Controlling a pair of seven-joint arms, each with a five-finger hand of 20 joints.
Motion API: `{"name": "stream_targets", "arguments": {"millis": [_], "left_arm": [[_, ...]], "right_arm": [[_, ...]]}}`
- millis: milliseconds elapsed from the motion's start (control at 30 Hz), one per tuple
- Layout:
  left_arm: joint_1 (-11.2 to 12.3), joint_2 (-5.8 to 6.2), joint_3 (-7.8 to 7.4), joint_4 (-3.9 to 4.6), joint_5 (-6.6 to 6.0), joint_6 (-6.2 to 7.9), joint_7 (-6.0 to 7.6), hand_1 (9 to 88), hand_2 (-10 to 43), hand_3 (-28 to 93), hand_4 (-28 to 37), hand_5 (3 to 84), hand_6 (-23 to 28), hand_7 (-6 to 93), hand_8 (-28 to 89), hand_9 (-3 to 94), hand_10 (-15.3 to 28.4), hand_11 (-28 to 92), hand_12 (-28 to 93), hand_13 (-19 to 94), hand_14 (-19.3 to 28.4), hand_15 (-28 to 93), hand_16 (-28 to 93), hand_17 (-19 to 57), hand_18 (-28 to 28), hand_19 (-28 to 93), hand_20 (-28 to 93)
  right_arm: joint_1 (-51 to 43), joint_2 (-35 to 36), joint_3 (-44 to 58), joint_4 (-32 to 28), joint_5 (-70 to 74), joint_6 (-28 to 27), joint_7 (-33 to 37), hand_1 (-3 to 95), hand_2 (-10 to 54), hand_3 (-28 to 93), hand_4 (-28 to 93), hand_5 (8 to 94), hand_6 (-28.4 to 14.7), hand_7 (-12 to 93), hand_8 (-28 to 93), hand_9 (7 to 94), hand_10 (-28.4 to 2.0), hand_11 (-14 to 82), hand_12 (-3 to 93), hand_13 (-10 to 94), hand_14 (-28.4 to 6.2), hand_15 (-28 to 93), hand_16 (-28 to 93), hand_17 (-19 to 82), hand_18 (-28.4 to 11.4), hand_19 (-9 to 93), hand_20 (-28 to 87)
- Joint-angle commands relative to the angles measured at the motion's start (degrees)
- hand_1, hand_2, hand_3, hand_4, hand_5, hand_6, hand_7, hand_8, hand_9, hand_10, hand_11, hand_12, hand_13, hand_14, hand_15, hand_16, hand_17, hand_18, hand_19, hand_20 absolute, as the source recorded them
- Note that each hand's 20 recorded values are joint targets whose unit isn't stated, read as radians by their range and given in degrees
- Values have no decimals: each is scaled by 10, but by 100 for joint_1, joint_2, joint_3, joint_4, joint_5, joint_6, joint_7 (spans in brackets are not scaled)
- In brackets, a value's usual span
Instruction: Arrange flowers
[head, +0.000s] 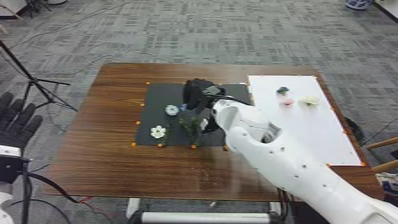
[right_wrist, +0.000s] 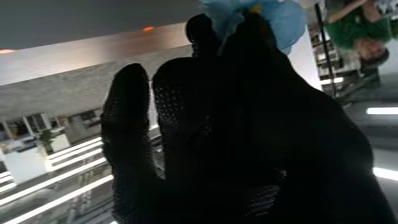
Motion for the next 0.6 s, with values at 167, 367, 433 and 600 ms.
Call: {"name": "stream_targets", "arguments": {"millis": [167, 367, 433, 600], "left_arm": [[-72, -14, 34, 5, 38, 67, -45, 225, 188, 650, -283, 348, 73, 57, -64, 295, 121, 89, 115, 189, 122, 170, -21, -45, 87, 164, 90], [-94, -28, 31, 11, 61, 90, -76, 226, 188, 648, -283, 349, 73, 59, -64, 296, 122, 90, 115, 189, 122, 172, -21, -44, 87, 164, 91], [-123, -24, 69, 15, 15, 92, -56, 227, 188, 648, -283, 349, 72, 60, -64, 296, 122, 91, 115, 189, 122, 172, -22, -44, 87, 164, 92], [-110, -20, 80, 6, -19, 81, -22, 225, 196, 636, -283, 349, 73, 60, -65, 296, 122, 91, 114, 189, 122, 172, -22, -45, 87, 164, 92]], "right_arm": [[67, -262, -388, 267, -1378, 482, 184, 661, -95, 655, -283, 748, 22, 302, 15, 874, -65, 121, 432, 741, -32, 592, 422, 327, -220, 777, 373], [-46, -324, -283, 199, -1065, 121, 348, 656, -95, 639, -283, 742, 19, 305, 10, 871, -64, 120, 429, 741, -34, 584, 426, 328, -222, 775, 372], [-68, -295, -318, 189, -1232, 120, 314, 651, -95, 636, -283, 743, 18, 302, 6, 868, -64, 119, 428, 740, -36, 582, 424, 328, -223, 774, 372], [-165, -258, -298, 57, -1140, -129, 565, 637, -95, 621, -283, 718, 11, 275, -8, 845, -69, 102, 400, 725, -38, 574, 413, 321, -225, 764, 361]]}}
